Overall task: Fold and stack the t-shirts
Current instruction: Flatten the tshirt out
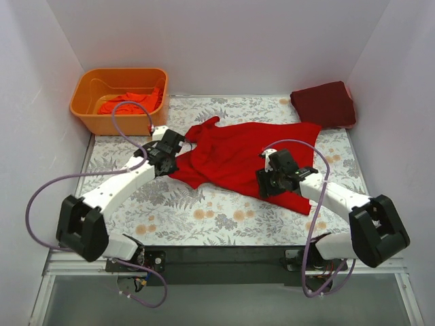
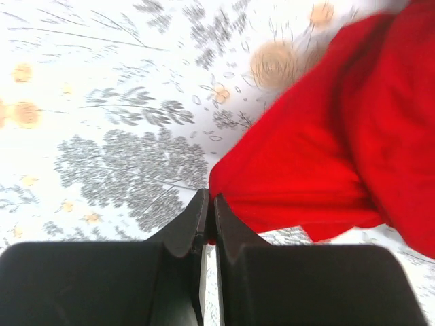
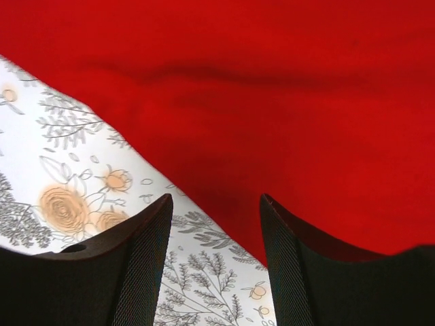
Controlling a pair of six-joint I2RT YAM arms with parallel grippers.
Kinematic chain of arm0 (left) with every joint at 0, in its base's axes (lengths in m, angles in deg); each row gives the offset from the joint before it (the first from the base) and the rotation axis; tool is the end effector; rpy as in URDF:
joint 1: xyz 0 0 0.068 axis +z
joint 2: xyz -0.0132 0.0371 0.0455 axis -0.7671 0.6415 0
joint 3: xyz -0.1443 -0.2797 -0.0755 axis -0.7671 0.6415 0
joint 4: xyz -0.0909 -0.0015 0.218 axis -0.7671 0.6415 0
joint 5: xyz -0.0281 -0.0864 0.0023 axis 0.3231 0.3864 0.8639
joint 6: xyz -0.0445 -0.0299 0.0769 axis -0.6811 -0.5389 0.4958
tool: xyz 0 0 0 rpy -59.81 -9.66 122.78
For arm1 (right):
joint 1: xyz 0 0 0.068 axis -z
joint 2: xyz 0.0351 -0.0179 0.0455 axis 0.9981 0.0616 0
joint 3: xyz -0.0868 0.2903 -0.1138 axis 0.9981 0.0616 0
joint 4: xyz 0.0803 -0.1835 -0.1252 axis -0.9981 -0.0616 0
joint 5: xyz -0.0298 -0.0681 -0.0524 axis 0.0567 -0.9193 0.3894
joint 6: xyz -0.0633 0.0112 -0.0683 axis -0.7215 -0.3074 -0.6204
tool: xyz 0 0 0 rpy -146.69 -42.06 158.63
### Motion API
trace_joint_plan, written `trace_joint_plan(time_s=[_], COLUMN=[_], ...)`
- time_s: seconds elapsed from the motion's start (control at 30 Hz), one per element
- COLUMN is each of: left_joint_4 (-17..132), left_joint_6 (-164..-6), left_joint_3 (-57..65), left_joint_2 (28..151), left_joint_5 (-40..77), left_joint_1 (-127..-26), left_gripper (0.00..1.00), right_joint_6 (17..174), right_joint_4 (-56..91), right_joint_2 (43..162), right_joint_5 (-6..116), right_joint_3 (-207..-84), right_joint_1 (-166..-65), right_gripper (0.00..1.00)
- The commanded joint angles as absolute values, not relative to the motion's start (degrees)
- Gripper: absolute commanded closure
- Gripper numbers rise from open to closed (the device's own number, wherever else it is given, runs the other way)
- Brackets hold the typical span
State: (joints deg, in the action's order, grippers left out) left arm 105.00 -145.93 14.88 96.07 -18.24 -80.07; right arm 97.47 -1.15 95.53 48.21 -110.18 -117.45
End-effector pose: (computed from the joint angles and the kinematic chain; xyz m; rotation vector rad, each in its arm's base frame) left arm 0.2472 -0.0960 0.2688 -1.0410 2.2795 -0.0177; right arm 0.2079 0.1259 0.2170 -0.4861 2.4843 0.2965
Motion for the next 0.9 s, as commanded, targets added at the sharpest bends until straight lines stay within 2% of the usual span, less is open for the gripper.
trace_joint_plan(time_s=[0.0, 0.27, 0.4, 0.53, 0.67, 0.8, 0.87], left_joint_4=[111.1, 113.0, 112.7, 111.1, 109.0, 108.5, 109.0], left_joint_6=[-148.2, -149.5, -148.7, -147.4, -146.7, -145.9, -145.4], left_joint_3=[16.7, 20.5, 20.6, 20.9, 21.5, 21.6, 21.3], left_joint_2=[89.2, 81.1, 79.4, 79.9, 80.2, 79.7, 78.5], left_joint_5=[-23.0, -24.5, -24.3, -19.6, -17.4, -16.2, -18.1], left_joint_1=[-79.2, -76.2, -74.8, -74.8, -74.9, -74.8, -74.8], left_gripper=[1.0, 1.0, 1.0, 1.0, 1.0, 1.0, 1.0], right_joint_6=[97.7, 98.1, 97.8, 96.7, 95.0, 94.3, 94.3], right_joint_4=[-0.8, -0.1, -0.1, -2.1, -7.2, -12.1, -12.1], right_joint_2=[99.1, 109.2, 117.8, 125.6, 134.2, 134.5, 131.2], right_joint_5=[50.7, 55.5, 56.8, 56.2, 53.5, 50.3, 48.2], right_joint_3=[-113.9, -120.7, -125.8, -133.6, -147.2, -155.1, -154.4], right_joint_1=[-114.8, -110.1, -108.5, -106.0, -103.0, -101.4, -100.4], right_gripper=[0.4, 0.41, 0.41, 0.41, 0.41, 0.41, 0.4])
